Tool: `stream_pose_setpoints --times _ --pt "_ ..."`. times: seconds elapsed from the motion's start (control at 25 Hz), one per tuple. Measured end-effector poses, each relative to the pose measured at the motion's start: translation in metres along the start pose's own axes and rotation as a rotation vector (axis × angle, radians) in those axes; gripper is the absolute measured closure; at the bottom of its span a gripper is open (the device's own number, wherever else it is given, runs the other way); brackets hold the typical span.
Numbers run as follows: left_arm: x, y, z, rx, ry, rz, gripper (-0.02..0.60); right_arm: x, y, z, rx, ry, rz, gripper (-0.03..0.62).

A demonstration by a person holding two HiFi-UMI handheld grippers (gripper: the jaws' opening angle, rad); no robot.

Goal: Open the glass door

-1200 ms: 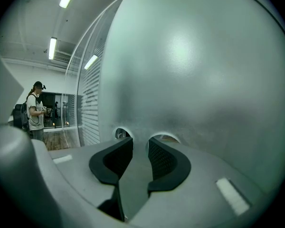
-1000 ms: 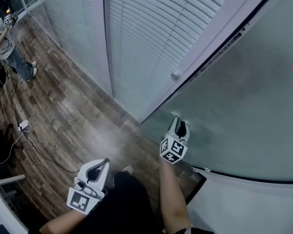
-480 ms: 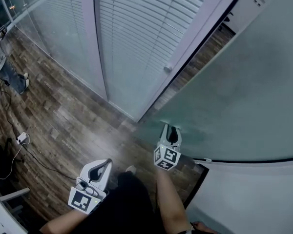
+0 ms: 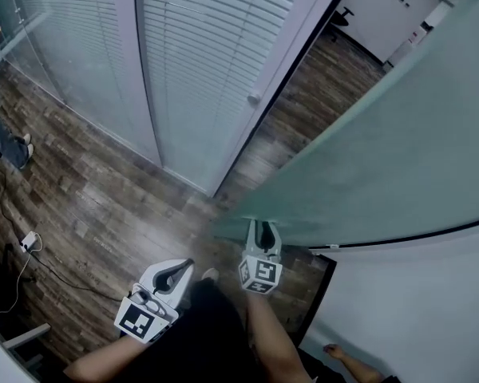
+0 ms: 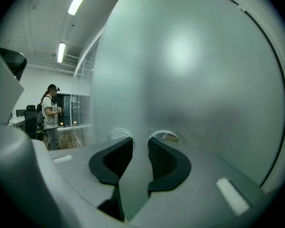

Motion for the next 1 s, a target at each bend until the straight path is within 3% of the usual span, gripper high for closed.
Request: stream_pose_setpoints --times 0.68,0.76,0.92,1.0 --pt "-0.008 0.019 0.041 0.012 0.289 -0.014 0.578 0.127 0.032 -0.025 -0.013 0.052 -0.005 0.488" --pt "-0.008 0.026 0.047 0.025 0.348 -0.056 0.483 0.137 0.035 -0.027 -0.011 0.065 0.002 0.487" --pt "-0.01 0.045 0.062 0.028 0.445 -0.124 0.41 0.152 0.043 -0.028 -0.015 0.051 -0.007 0.487" --pt "-0.012 0.054 0.073 0.01 0.471 -0.129 0.406 0.16 0.05 -0.025 -0.008 0.034 -0.019 0.485"
Point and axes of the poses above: the fingertips, and each gripper's own axes: x backward along the fingers, z to its right, y out of its underside, the point moved 6 cm from there along x, backward along the fingers, and after that the axes turned 7 degrees about z, right-handed, at the moved point
